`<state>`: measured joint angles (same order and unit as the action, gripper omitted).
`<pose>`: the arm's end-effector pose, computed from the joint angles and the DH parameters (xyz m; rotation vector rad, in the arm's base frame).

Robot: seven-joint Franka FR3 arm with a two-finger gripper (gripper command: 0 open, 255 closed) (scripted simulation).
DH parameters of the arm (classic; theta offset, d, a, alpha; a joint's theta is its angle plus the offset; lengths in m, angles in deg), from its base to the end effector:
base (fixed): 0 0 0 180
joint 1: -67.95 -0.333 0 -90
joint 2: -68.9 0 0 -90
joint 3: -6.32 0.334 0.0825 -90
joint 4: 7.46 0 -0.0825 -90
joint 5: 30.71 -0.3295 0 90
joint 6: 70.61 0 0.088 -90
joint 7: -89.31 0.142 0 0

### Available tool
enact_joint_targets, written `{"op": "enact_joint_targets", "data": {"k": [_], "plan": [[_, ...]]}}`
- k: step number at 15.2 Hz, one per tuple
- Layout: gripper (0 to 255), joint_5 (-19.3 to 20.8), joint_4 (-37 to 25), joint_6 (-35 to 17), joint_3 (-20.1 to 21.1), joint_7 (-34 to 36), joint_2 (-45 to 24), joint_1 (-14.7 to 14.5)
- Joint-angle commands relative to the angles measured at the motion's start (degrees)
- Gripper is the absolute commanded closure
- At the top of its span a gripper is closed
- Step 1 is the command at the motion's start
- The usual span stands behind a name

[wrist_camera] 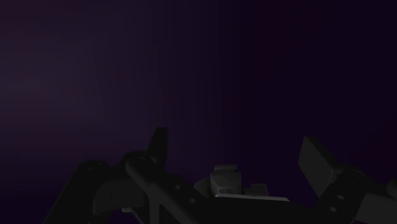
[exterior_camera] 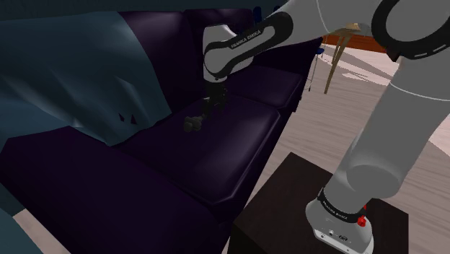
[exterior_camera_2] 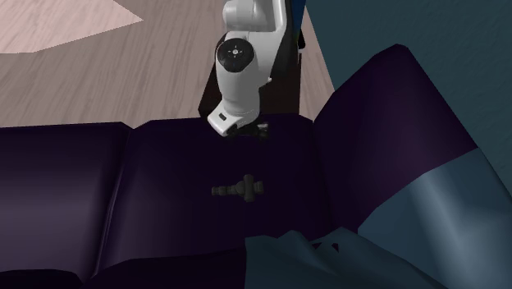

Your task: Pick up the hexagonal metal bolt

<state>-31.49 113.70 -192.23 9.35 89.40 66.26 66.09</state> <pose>0.4981 0.0434 0.4029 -3.1265 -0.1195 0.0603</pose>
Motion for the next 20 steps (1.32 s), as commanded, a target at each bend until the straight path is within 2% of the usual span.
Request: {"op": "enact_joint_targets", "data": {"k": [1, 7, 16, 17, 20], "plan": [[0, -0.3, -3.0, -1.9, 0.0, 0.0, -4.2, 0.0], [0, -1.1, -13.6, -4.6, 0.2, 0.3, -15.9, -0.1], [0, -1.0, -11.9, -9.4, 0.1, 0.2, -19.1, -0.2], [255, -1.0, -12.0, -9.5, 0.1, 0.3, -19.2, -0.2], [255, -1.0, -12.0, -9.5, 0.1, 0.3, -19.2, -0.2]]}}
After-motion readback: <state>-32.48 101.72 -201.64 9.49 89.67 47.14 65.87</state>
